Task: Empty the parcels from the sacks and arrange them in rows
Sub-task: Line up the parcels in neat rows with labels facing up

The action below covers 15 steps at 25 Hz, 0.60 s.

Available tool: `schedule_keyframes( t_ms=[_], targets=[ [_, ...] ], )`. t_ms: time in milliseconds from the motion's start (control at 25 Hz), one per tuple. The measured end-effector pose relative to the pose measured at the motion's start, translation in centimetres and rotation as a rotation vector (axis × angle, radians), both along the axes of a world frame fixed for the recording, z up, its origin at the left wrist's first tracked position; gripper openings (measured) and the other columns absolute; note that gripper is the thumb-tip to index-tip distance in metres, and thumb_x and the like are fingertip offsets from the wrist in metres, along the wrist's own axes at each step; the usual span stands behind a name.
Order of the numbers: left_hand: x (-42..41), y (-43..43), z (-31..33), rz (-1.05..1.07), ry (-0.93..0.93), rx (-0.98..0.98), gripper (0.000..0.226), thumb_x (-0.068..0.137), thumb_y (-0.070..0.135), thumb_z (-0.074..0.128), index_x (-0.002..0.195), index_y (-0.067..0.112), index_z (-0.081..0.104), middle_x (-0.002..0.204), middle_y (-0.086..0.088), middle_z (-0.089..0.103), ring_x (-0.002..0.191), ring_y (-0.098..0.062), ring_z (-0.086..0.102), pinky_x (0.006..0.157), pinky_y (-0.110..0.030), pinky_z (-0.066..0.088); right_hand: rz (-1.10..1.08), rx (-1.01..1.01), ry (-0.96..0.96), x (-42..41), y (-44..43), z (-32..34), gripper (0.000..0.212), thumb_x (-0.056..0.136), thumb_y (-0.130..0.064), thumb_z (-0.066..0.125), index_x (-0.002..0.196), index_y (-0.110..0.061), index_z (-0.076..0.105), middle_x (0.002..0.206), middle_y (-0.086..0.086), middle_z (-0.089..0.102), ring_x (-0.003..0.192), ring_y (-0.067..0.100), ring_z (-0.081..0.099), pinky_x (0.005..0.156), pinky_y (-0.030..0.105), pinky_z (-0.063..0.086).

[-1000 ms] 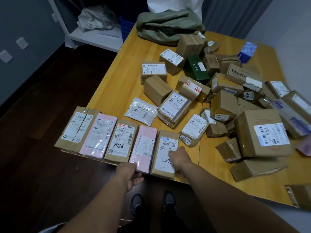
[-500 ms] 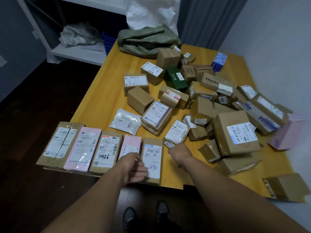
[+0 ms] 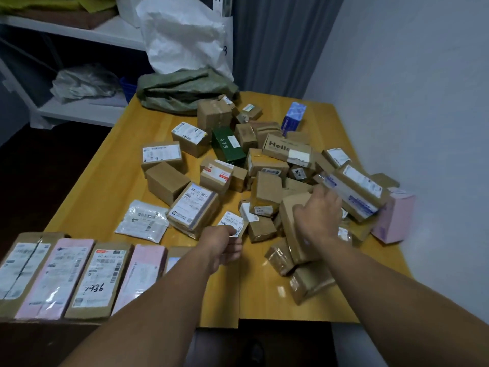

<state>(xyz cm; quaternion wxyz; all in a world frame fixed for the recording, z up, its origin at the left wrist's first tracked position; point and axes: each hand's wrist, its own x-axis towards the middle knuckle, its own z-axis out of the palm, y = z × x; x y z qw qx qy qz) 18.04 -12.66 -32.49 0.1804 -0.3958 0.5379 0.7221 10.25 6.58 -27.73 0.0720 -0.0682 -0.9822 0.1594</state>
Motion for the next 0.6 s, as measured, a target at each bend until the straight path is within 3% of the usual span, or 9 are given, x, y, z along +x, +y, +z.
schedule_keyframes(
  t_ms=[80,160,240,320,440,600],
  targets=[
    [-2.0,3.4,0.1,-0.031,0.0,-0.003,0.019,0.095,0.014,0.052,0.105,0.004,0.065,0.087,-0.011,0.067,0.073,-0.022,0.062,0.06,-0.032,0.058,-0.045,-0.001,-0.096,-2.2,3.6,-0.2,0.052,0.086,-0.031,0.064,0.13,-0.009,0.047,0.132,0.015,0.045,0.124,0.035,0.042,0.101,0.048,0.041],
    [-3.7,6.6,0.1,-0.05,0.013,-0.004,0.018,0.094,0.015,0.055,0.107,0.008,0.064,0.093,-0.01,0.067,0.082,-0.024,0.062,0.07,-0.036,0.059,-0.091,-0.092,-0.294,-4.3,6.5,-1.1,0.055,0.09,-0.039,0.057,0.132,-0.005,0.047,0.135,0.019,0.048,0.122,0.037,0.047,0.1,0.047,0.044],
    [-5.2,9.6,0.1,-0.067,0.016,0.013,0.012,0.093,0.014,0.055,0.1,0.013,0.065,0.09,-0.007,0.066,0.08,-0.022,0.059,0.071,-0.035,0.057,-0.109,-0.206,-0.415,-5.7,8.8,-2.0,0.051,0.094,-0.045,0.048,0.125,-0.004,0.054,0.127,0.019,0.059,0.112,0.037,0.056,0.093,0.044,0.047],
    [-6.0,11.9,0.1,-0.098,0.018,0.044,0.014,0.094,0.013,0.054,0.099,0.013,0.066,0.086,-0.003,0.068,0.073,-0.017,0.059,0.063,-0.028,0.053,-0.088,-0.266,-0.501,-6.4,10.0,-2.4,0.047,0.099,-0.045,0.04,0.118,-0.007,0.06,0.115,0.011,0.062,0.107,0.034,0.059,0.087,0.039,0.044],
    [-6.5,13.9,0.1,-0.139,0.027,0.065,0.022,0.094,0.013,0.057,0.113,0.007,0.067,0.086,-0.001,0.073,0.073,-0.015,0.067,0.05,-0.022,0.05,-0.059,-0.314,-0.582,-6.8,10.5,-2.7,0.053,0.095,-0.054,0.038,0.114,-0.012,0.063,0.109,0.007,0.065,0.101,0.031,0.061,0.092,0.04,0.046],
    [-6.3,14.0,1.0,-0.122,0.035,0.052,0.009,0.093,0.012,0.059,0.098,0.01,0.066,0.091,-0.005,0.075,0.086,-0.02,0.069,0.064,-0.031,0.055,-0.019,-0.34,-0.572,-7.2,10.3,-2.3,0.054,0.09,-0.057,0.039,0.109,-0.013,0.064,0.105,0.011,0.067,0.093,0.028,0.061,0.088,0.042,0.05]
  ],
)
